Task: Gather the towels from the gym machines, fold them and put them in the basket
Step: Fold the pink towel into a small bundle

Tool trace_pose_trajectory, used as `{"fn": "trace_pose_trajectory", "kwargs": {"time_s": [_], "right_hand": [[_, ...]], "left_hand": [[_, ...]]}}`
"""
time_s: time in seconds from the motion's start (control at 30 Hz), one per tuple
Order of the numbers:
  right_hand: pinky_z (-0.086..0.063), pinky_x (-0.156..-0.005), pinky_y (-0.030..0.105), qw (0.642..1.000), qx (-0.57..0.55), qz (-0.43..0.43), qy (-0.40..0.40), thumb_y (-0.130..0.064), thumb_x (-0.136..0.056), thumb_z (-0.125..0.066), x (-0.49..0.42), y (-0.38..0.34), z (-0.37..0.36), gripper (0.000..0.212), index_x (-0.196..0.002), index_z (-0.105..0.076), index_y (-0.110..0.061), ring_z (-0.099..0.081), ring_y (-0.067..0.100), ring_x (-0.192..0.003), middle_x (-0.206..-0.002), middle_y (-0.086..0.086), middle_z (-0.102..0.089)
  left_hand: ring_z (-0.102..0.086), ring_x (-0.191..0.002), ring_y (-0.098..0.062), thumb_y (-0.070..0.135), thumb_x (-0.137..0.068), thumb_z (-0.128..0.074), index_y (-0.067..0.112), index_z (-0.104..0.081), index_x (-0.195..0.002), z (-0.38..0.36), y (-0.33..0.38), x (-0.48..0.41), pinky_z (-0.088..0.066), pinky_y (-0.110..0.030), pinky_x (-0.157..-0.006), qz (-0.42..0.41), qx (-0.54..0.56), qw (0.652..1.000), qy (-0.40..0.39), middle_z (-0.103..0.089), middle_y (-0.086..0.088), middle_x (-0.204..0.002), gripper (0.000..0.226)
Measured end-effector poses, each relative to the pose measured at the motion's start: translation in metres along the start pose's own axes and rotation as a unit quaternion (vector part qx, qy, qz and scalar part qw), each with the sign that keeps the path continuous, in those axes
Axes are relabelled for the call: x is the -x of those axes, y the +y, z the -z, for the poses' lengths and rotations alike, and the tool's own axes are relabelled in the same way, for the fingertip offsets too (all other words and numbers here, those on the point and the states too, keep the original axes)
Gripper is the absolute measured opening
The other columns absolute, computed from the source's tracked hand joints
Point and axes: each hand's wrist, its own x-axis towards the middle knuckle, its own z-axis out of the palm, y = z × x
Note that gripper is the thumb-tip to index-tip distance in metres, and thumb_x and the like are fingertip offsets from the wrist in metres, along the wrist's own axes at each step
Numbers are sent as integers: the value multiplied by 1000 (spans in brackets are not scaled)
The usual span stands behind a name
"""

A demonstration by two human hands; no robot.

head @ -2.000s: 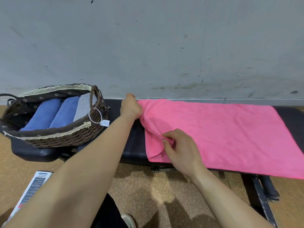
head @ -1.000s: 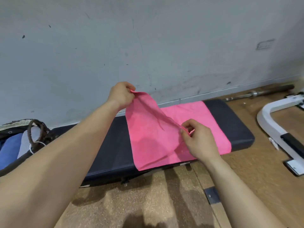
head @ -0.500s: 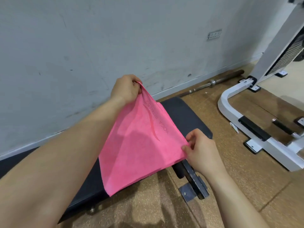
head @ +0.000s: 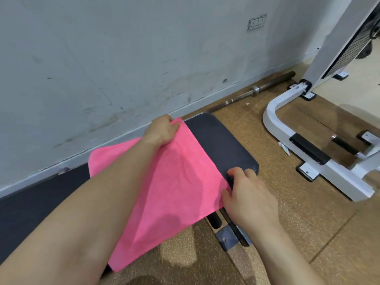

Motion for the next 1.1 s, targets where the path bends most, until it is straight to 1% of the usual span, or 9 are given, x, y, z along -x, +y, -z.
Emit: {"fn": "trace_pose_trajectory", "kwargs": {"time_s": [0.13,0.27,0.33,0.43,0.57,0.7,0.83,1.0,1.1], "right_hand": [[-45,-75,37,1000,-8,11,0,-34,-95,-49,1,-9,1,36,-130,-45,-31,-52,24,-112,-120,-4,-49],[-51,-87,42,997,-55,48,-6,-37,-94,-52,5,-26,2,41,-134,-45,-32,-51,23,-119,-125,-5,-48],[-50,-91,42,991,-105,76,4,-36,-94,-55,7,-37,2,43,-136,-46,-32,-50,22,-121,-128,-5,-47],[-45,-98,39,972,-186,138,45,-32,-92,-60,13,-54,4,49,-138,-46,-31,-45,20,-124,-132,-5,-44],[-37,-101,34,944,-160,282,66,-42,-88,-62,31,-77,-1,55,-140,-50,-31,-39,18,-124,-139,-8,-42],[-39,-96,36,924,-147,351,32,-48,-90,-55,46,-91,-13,35,-121,-62,-35,-52,10,-116,-122,-18,-58],[-52,-83,38,886,-280,363,-68,-31,-95,-65,49,-97,-11,10,-102,-72,-30,-66,11,-87,-94,-14,-71],[-51,-78,36,855,-381,341,-88,-29,-101,-57,51,-103,-11,17,-93,-72,-25,-66,11,-82,-86,-7,-73],[-41,-62,34,855,-397,316,-107,-30,-98,-62,47,-106,-16,14,-92,-72,-24,-53,11,-62,-68,7,-67]], "left_hand": [[-63,-92,-25,27,-87,-67,26,-61,-91,6,1,15,-47,-31,-80,-23,105,991,85,-67,1,-92,7],[-58,-73,3,11,-79,-70,30,-58,-75,29,9,55,-44,-17,-70,-65,179,974,125,-62,16,-76,23],[-55,-65,9,8,-76,-73,32,-58,-70,43,9,89,-39,-10,-63,-73,213,965,132,-61,19,-71,30],[-52,-62,3,6,-76,-78,32,-63,-72,57,-1,159,-40,-13,-62,-79,262,952,139,-61,20,-66,31],[-60,-77,2,6,-79,-78,27,-71,-82,68,-22,242,-43,-8,-71,-53,286,946,145,-70,16,-85,22],[-65,-83,-3,12,-79,-80,31,-74,-83,72,-45,286,-48,-15,-77,-37,322,935,144,-72,15,-89,20],[-68,-82,-9,15,-80,-81,31,-77,-85,77,-54,291,-55,-36,-82,-27,362,920,147,-74,14,-88,17],[-67,-79,-13,13,-79,-80,29,-76,-83,81,-57,288,-56,-38,-79,-26,388,911,139,-74,12,-83,17],[-68,-80,-15,13,-79,-80,25,-76,-85,77,-58,289,-55,-36,-79,-36,392,912,119,-74,10,-83,14]]}}
